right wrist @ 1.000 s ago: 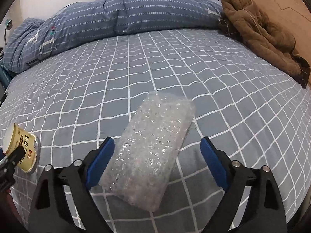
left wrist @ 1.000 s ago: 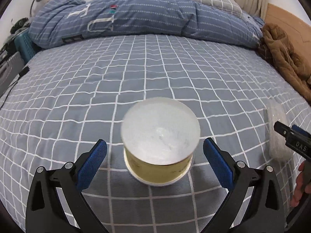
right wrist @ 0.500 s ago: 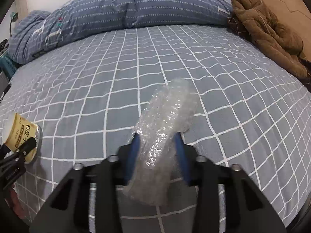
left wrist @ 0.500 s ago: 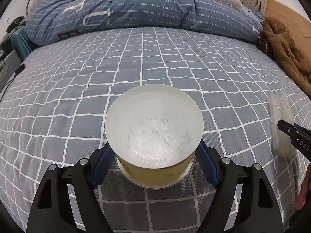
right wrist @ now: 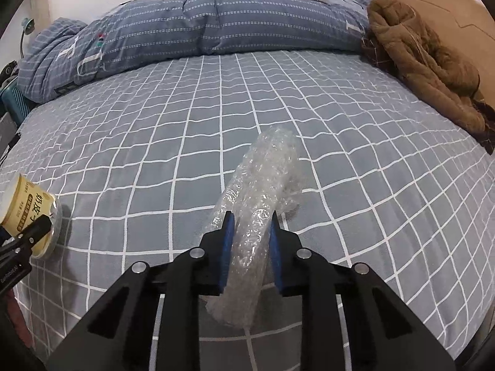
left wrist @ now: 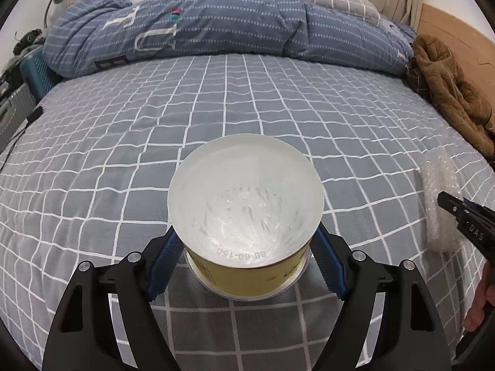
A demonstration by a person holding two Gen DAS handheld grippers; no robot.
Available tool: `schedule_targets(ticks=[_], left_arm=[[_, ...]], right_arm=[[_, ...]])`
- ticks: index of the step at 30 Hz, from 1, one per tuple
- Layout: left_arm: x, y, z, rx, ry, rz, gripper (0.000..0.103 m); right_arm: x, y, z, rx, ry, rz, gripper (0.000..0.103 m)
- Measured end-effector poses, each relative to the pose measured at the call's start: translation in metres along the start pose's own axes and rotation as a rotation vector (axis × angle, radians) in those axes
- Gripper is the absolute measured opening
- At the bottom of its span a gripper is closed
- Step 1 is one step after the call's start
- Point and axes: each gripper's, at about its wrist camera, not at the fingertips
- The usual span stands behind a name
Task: Collect trash
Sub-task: 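Lift the yellow cup and bubble-wrap bag and carry both over the bin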
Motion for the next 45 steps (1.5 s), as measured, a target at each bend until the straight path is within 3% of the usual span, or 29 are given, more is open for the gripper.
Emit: schedule_targets(ticks=[16,23,45], left_arm=[[0.002,-0.021,-0.04,-0.019,-0.016,-0.016,0.076],[0.006,-0.037,-0.064,-0.04,0.011,-0.011,0.076],[0.009,-0.089,-0.141,-0.067,-0.024,-0.034,0.076]], right_arm=[[0.024,-0.005,-0.056,-0.099,-0.006,-0.074,0.021],[0.03,-0.025,-0.078,-0.098,0.027,-0.088,0.021],[0.056,-0.093,-0.152,-0.126,0.091,-0.136,0.02]])
Point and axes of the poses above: each gripper's, at about its wrist camera, not at the fingertips, and z roughly the way its jaws point, x to its left, y to its top, and after that the axes turned 6 degrees about y, right-handed
